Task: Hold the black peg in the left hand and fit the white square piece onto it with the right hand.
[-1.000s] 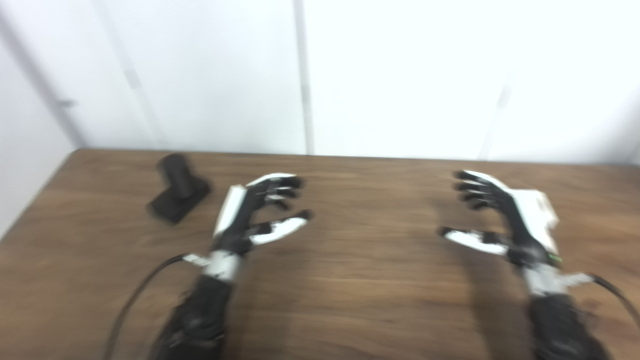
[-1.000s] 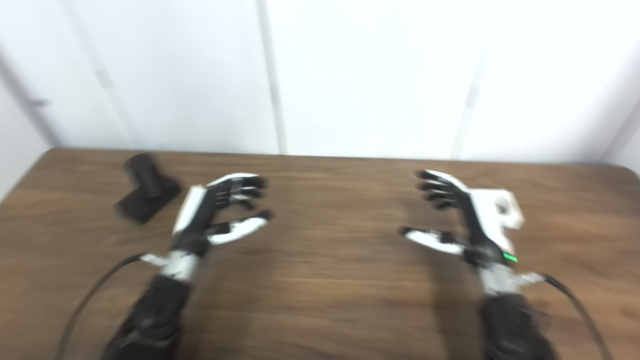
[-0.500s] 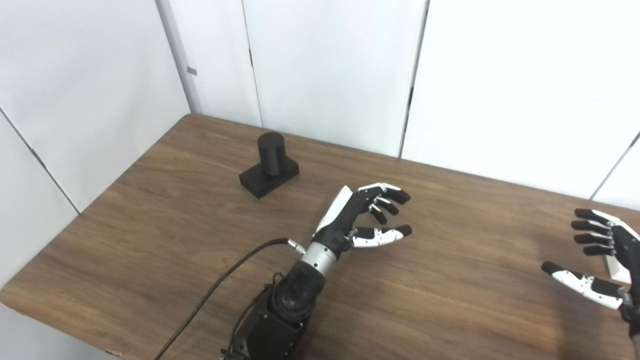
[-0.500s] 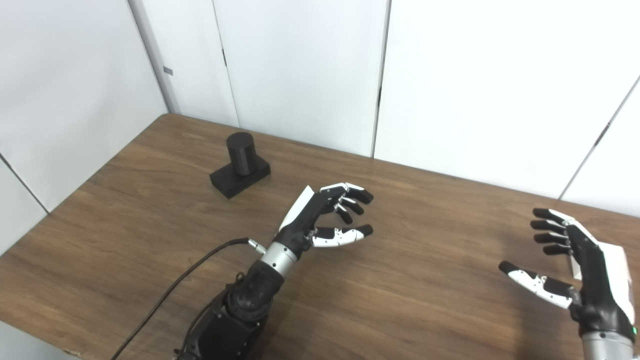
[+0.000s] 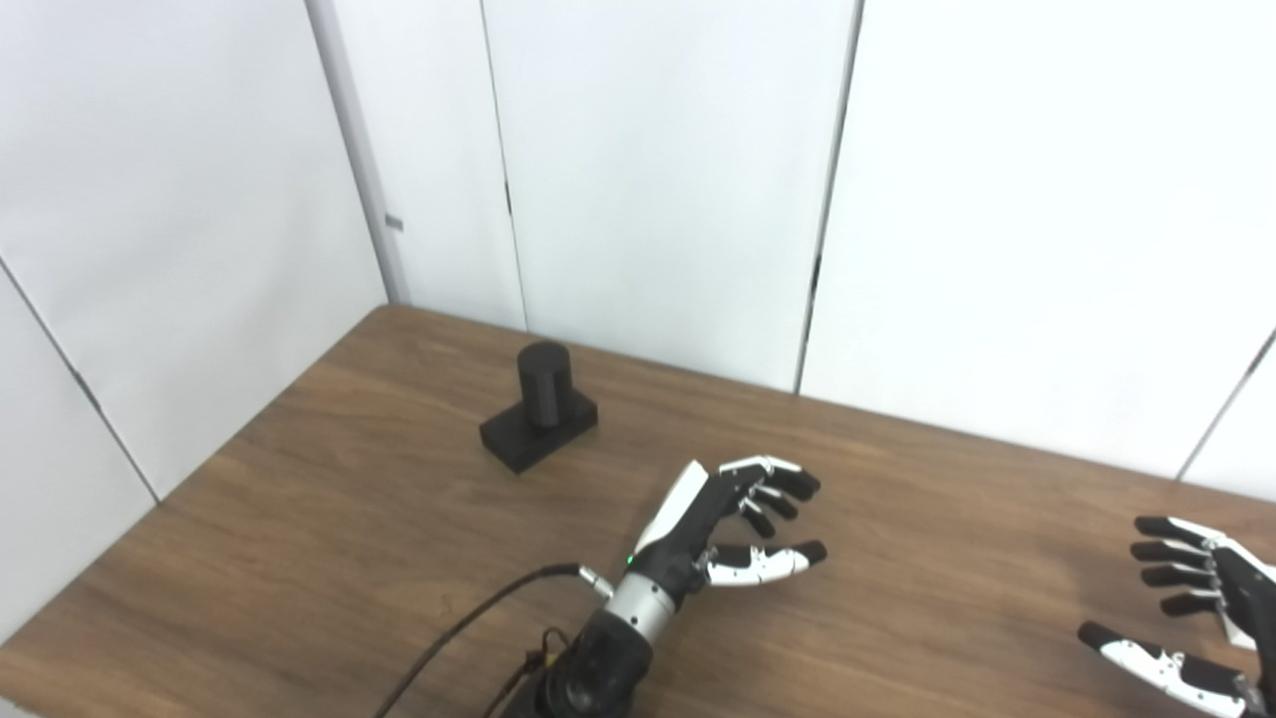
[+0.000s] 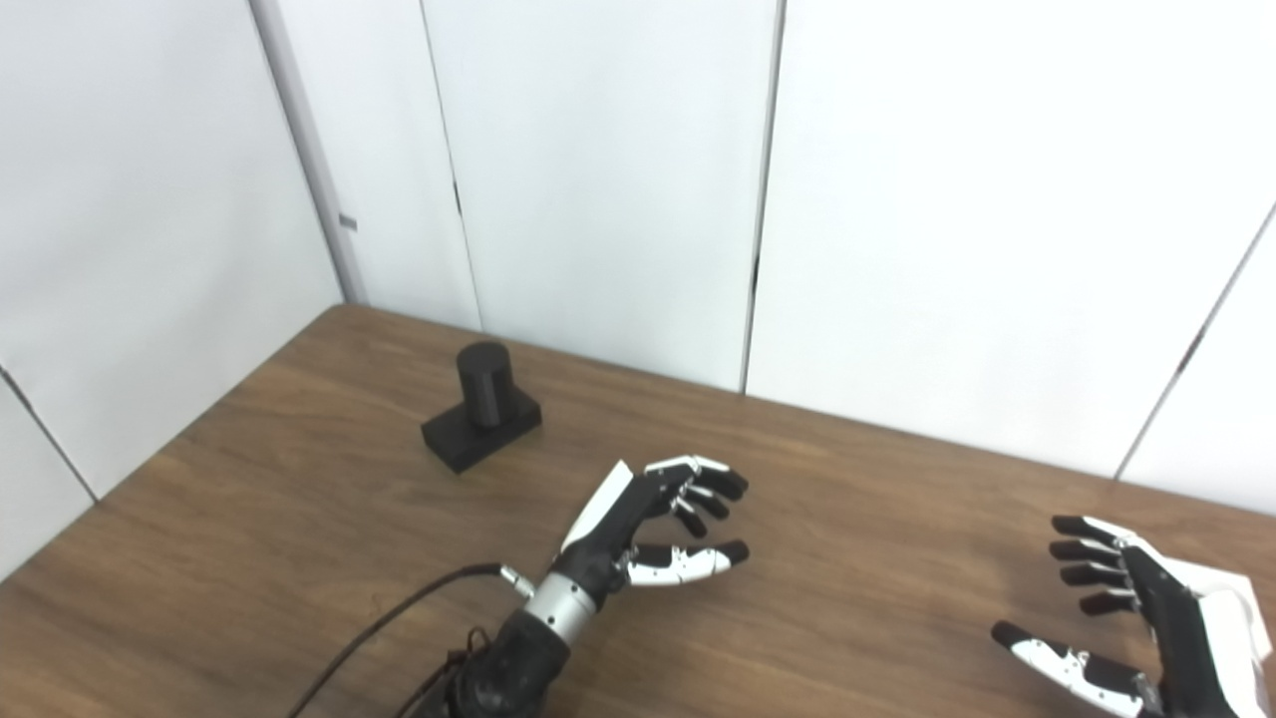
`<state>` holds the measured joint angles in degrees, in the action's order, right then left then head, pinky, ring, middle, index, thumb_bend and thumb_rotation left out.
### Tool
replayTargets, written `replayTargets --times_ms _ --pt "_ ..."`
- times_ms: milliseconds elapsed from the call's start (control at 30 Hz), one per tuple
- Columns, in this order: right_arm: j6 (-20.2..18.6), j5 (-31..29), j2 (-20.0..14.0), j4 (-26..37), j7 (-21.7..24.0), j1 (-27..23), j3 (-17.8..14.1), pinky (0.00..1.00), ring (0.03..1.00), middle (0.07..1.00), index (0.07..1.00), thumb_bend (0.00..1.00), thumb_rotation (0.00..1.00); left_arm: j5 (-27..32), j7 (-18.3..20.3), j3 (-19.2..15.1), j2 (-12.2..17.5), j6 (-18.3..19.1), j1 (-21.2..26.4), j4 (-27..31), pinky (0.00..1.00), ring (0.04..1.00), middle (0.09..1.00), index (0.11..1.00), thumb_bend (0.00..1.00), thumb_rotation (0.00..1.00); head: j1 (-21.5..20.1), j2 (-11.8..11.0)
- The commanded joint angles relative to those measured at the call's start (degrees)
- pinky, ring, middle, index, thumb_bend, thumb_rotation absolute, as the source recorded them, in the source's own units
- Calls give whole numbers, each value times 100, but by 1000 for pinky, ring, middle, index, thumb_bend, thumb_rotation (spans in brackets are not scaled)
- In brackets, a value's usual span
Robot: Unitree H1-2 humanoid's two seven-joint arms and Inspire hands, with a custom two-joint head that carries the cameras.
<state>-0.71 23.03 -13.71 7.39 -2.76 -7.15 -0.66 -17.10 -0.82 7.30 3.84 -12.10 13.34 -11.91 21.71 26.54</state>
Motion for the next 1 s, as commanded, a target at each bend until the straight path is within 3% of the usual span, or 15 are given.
replayTargets --times_ms 0,300,467,700,967 --pt "199 -41 -37 115 -108 -165 -65 510 610 669 706 606 0 3 -88 8 -14 -240 223 53 526 651 706 673 638 182 19 -1" --pt "10 7 -7 249 -27 -174 -24 499 611 666 705 598 0 27 -114 -17 20 -269 256 138 520 645 703 677 643 167 46 -21" --pt "-28 16 -24 266 -7 -187 -23 508 616 664 705 599 0 24 -97 -137 110 -87 281 479 536 670 708 680 708 203 90 -39" --pt "85 -29 -57 160 -25 -211 -37 503 609 666 703 599 0 -92 81 -269 540 182 417 936 504 648 714 691 726 139 166 -57" --pt "-66 -11 -39 248 46 -205 -11 505 620 672 706 588 0 -215 82 -521 954 464 467 1327 526 686 733 699 753 137 213 -57"
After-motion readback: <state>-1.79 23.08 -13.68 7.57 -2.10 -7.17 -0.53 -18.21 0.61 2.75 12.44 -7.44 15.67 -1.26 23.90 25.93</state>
